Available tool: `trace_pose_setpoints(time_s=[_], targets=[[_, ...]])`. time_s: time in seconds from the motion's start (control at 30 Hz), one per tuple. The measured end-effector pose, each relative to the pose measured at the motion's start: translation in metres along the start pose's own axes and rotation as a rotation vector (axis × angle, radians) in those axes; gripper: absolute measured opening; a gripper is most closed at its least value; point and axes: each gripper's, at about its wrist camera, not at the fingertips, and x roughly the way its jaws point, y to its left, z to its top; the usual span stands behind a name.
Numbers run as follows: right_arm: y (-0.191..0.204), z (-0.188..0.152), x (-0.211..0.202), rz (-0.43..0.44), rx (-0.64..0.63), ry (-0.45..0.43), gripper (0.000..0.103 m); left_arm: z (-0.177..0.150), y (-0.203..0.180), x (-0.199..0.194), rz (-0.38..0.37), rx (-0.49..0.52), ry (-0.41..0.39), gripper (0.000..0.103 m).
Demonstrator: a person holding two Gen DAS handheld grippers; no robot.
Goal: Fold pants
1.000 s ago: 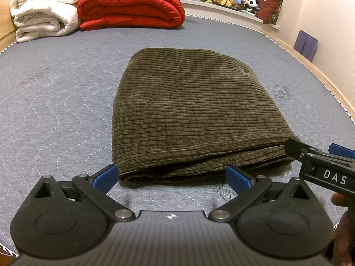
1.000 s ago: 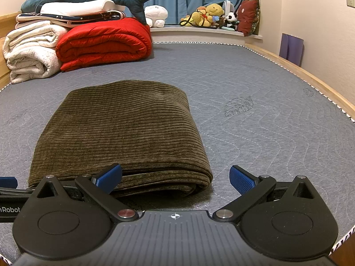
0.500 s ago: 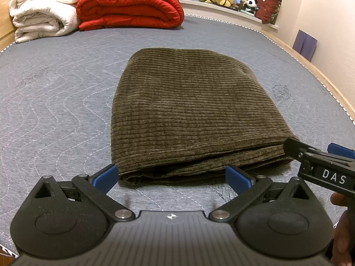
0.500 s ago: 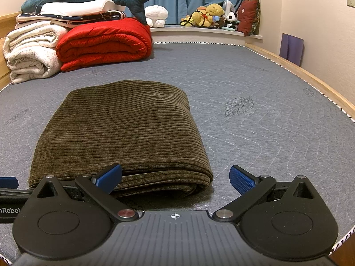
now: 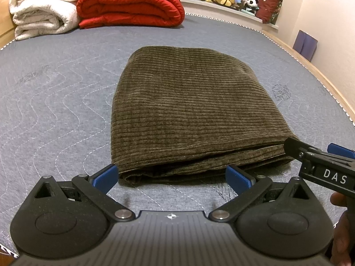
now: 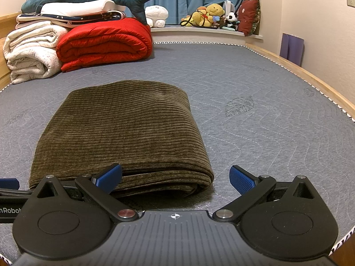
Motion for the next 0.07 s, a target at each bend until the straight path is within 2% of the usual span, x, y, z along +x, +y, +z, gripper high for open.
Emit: trace_pose_setpoints(time_s=[0.07], targets=[[0.0001, 0.0, 0.0, 0.001, 0.0, 0.0, 0.102, 0.0006, 0.0017, 0.001, 0.002, -0.002, 0.002, 0.103]])
